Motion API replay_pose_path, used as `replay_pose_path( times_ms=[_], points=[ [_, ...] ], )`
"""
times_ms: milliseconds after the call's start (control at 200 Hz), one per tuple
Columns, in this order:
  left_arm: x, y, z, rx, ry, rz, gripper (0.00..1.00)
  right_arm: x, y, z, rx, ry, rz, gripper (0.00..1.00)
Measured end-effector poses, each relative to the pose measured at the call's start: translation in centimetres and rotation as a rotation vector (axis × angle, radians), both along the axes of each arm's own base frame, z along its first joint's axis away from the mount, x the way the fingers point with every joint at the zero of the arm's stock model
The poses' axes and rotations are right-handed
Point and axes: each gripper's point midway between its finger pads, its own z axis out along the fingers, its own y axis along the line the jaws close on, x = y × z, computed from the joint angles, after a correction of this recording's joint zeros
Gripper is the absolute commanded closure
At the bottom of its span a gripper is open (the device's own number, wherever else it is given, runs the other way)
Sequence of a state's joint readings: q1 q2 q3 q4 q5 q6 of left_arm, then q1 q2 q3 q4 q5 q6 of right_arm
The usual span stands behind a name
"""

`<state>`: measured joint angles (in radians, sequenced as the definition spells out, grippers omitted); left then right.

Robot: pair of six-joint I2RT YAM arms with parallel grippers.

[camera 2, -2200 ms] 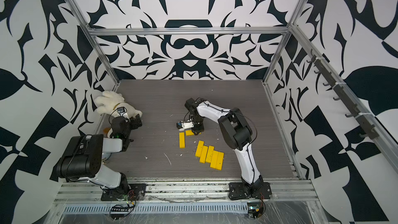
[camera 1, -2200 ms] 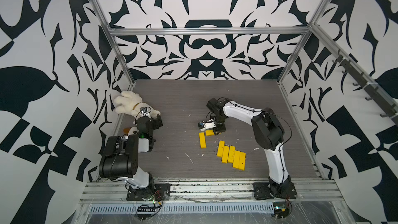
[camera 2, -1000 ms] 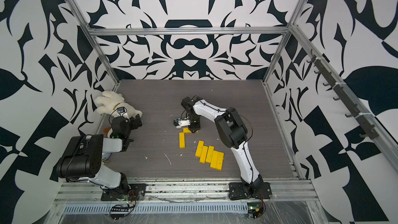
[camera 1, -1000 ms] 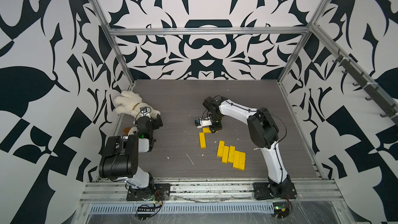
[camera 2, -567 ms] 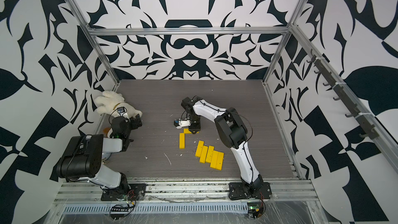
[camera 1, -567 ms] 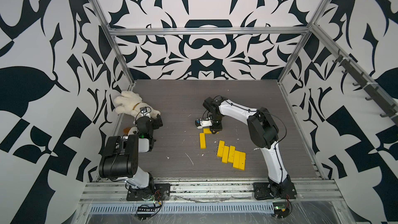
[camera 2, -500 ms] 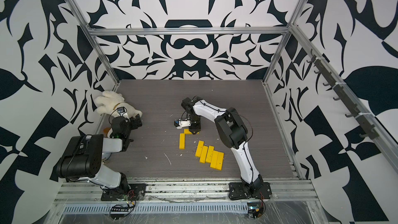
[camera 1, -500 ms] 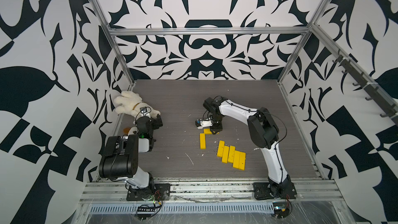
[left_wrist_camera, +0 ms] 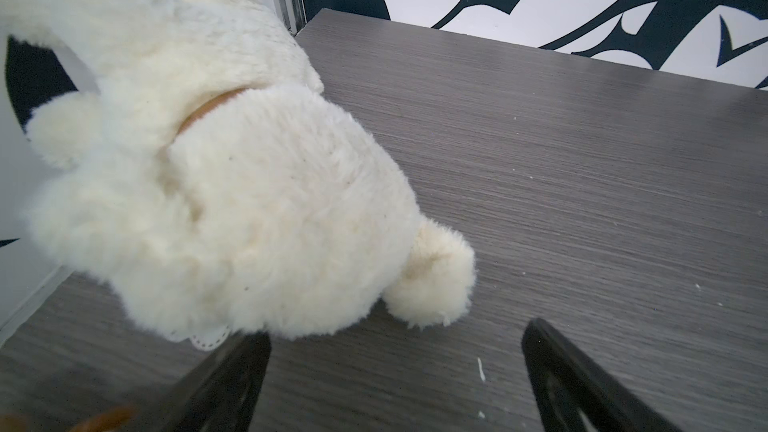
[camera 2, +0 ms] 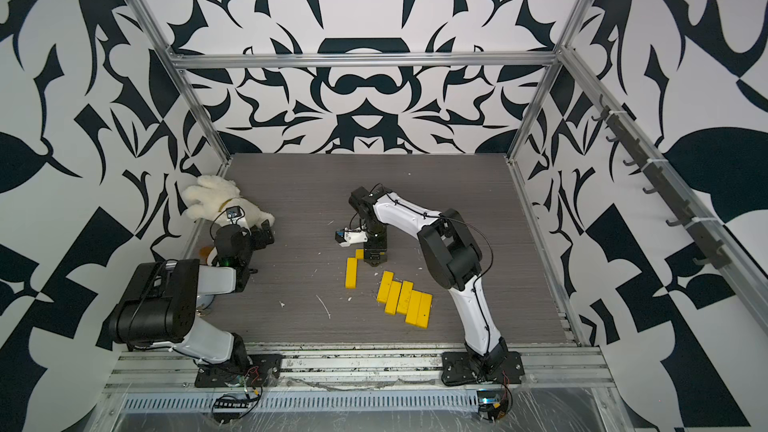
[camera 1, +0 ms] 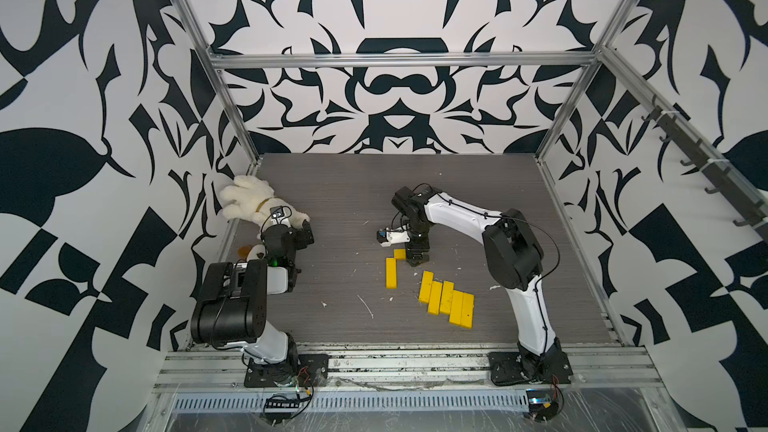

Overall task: Assemble the number 8 with building blocks
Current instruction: Assemble the building block at the center of the board, then move the building block to the center of the board.

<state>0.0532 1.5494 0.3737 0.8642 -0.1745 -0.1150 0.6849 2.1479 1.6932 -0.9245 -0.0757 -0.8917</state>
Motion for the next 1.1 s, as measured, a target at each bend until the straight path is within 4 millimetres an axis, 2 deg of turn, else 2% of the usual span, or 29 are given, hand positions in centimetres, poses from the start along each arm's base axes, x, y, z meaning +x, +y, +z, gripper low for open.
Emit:
replay_pose_path(
  times_ms=[70, 140, 200, 260, 350, 405, 445, 480, 515, 570, 620, 645, 685, 740, 785, 850, 1015, 1105],
  points=[
    [0.0, 0.0, 0.0, 0.0, 0.0, 0.0, 0.01, 0.7, -0.1, 0.9, 0.012, -0.057, -0.021, 0.01],
    [0.0, 0.0, 0.0, 0.0, 0.0, 0.0, 0.01, 1.7, -0.3, 3.2, 0.044, -0.136, -0.061, 0.01],
    [0.0, 0.0, 0.0, 0.0, 0.0, 0.0, 0.01, 2.5, -0.1, 6.6, 0.106, -0.22, -0.107, 0.01],
    [0.0, 0.0, 0.0, 0.0, 0.0, 0.0, 0.01, 3.3, 0.0, 11.0, 0.203, -0.327, -0.194, 0.01],
    [0.0, 0.0, 0.0, 0.0, 0.0, 0.0, 0.01, 3.1, -0.6, 17.3, 0.367, -0.414, -0.382, 0.0],
    [0.0, 0.0, 0.0, 0.0, 0.0, 0.0, 0.01, 2.5, -0.9, 19.7, 0.452, -0.401, -0.491, 0.02],
    [0.0, 0.0, 0.0, 0.0, 0.0, 0.0, 0.01, 2.0, -0.7, 20.4, 0.504, -0.358, -0.557, 0.01],
    [0.0, 0.0, 0.0, 0.0, 0.0, 0.0, 0.01, 1.3, -0.2, 20.1, 0.546, -0.294, -0.617, 0.05],
    [0.0, 0.0, 0.0, 0.0, 0.0, 0.0, 0.01, 0.4, 0.3, 18.9, 0.569, -0.22, -0.667, 0.06],
    [0.0, 0.0, 0.0, 0.0, 0.0, 0.0, 0.01, -1.8, 1.1, 15.3, 0.558, -0.098, -0.741, 0.11],
    [0.0, 0.0, 0.0, 0.0, 0.0, 0.0, 0.01, -5.5, 1.6, 10.6, 0.485, 0.022, -0.789, 0.19],
    [0.0, 0.0, 0.0, 0.0, 0.0, 0.0, 0.01, -7.4, 1.7, 8.7, 0.444, 0.066, -0.807, 0.3],
    [0.0, 0.0, 0.0, 0.0, 0.0, 0.0, 0.01, -11.4, 1.6, 5.3, 0.353, 0.149, -0.812, 0.48],
    [0.0, 0.0, 0.0, 0.0, 0.0, 0.0, 0.01, -15.7, 1.1, 2.6, 0.261, 0.234, -0.819, 0.59],
    [0.0, 0.0, 0.0, 0.0, 0.0, 0.0, 0.01, -18.2, 0.5, 1.4, 0.209, 0.275, -0.834, 0.61],
    [0.0, 0.0, 0.0, 0.0, 0.0, 0.0, 0.01, -19.2, -0.6, 1.2, 0.193, 0.289, -0.875, 0.6],
    [0.0, 0.0, 0.0, 0.0, 0.0, 0.0, 0.01, -18.0, -1.2, 3.3, 0.258, 0.257, -0.935, 0.6],
    [0.0, 0.0, 0.0, 0.0, 0.0, 0.0, 0.01, -17.9, -1.2, 2.5, 0.228, 0.255, -0.939, 0.6]
  ],
)
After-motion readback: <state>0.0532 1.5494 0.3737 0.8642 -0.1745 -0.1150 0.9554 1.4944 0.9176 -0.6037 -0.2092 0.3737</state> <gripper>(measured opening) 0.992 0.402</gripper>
